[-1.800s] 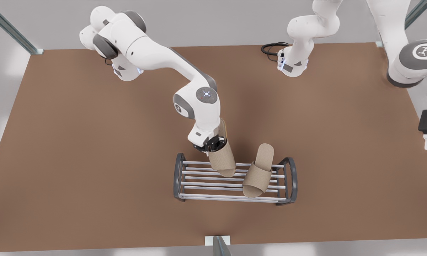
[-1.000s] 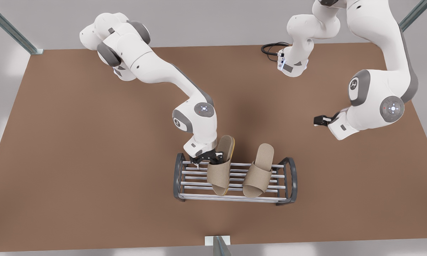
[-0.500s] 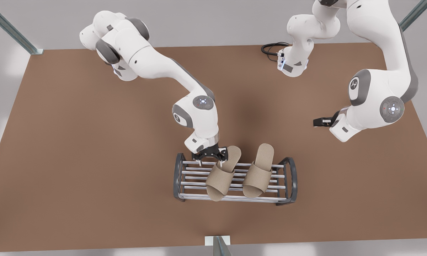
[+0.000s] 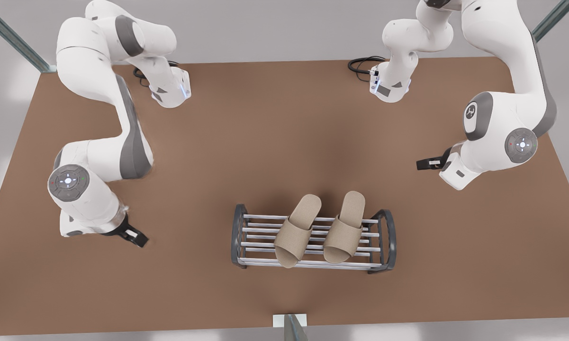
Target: Place the right shoe on the shoe rack with the right arm, and place the left shoe on the shoe rack with the left arm
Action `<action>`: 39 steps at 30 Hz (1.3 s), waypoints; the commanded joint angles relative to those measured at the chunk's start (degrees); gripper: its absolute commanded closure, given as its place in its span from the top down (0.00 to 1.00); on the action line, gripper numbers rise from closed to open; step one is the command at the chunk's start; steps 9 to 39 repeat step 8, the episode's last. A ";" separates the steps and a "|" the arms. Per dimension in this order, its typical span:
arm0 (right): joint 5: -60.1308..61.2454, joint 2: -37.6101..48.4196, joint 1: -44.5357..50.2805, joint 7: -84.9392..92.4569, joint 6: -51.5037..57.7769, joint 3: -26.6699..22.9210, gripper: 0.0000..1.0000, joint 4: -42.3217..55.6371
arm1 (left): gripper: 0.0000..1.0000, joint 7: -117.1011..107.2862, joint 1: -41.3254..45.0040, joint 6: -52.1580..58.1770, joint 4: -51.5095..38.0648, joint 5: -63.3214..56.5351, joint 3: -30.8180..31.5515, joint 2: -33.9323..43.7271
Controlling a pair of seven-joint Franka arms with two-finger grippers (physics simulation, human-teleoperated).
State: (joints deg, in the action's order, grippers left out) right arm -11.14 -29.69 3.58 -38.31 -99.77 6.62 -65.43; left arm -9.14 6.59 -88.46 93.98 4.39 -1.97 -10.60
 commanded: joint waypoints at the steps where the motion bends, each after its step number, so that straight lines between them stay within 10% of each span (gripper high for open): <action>1: 2.43 2.79 -0.68 38.14 17.59 0.15 1.00 0.21 | 1.00 -3.51 0.01 0.04 -0.03 -0.08 0.04 0.06; 39: 5.16 8.42 -0.68 37.08 26.21 0.24 1.00 -0.76 | 1.00 -3.51 0.01 0.13 -0.03 -0.08 0.04 0.06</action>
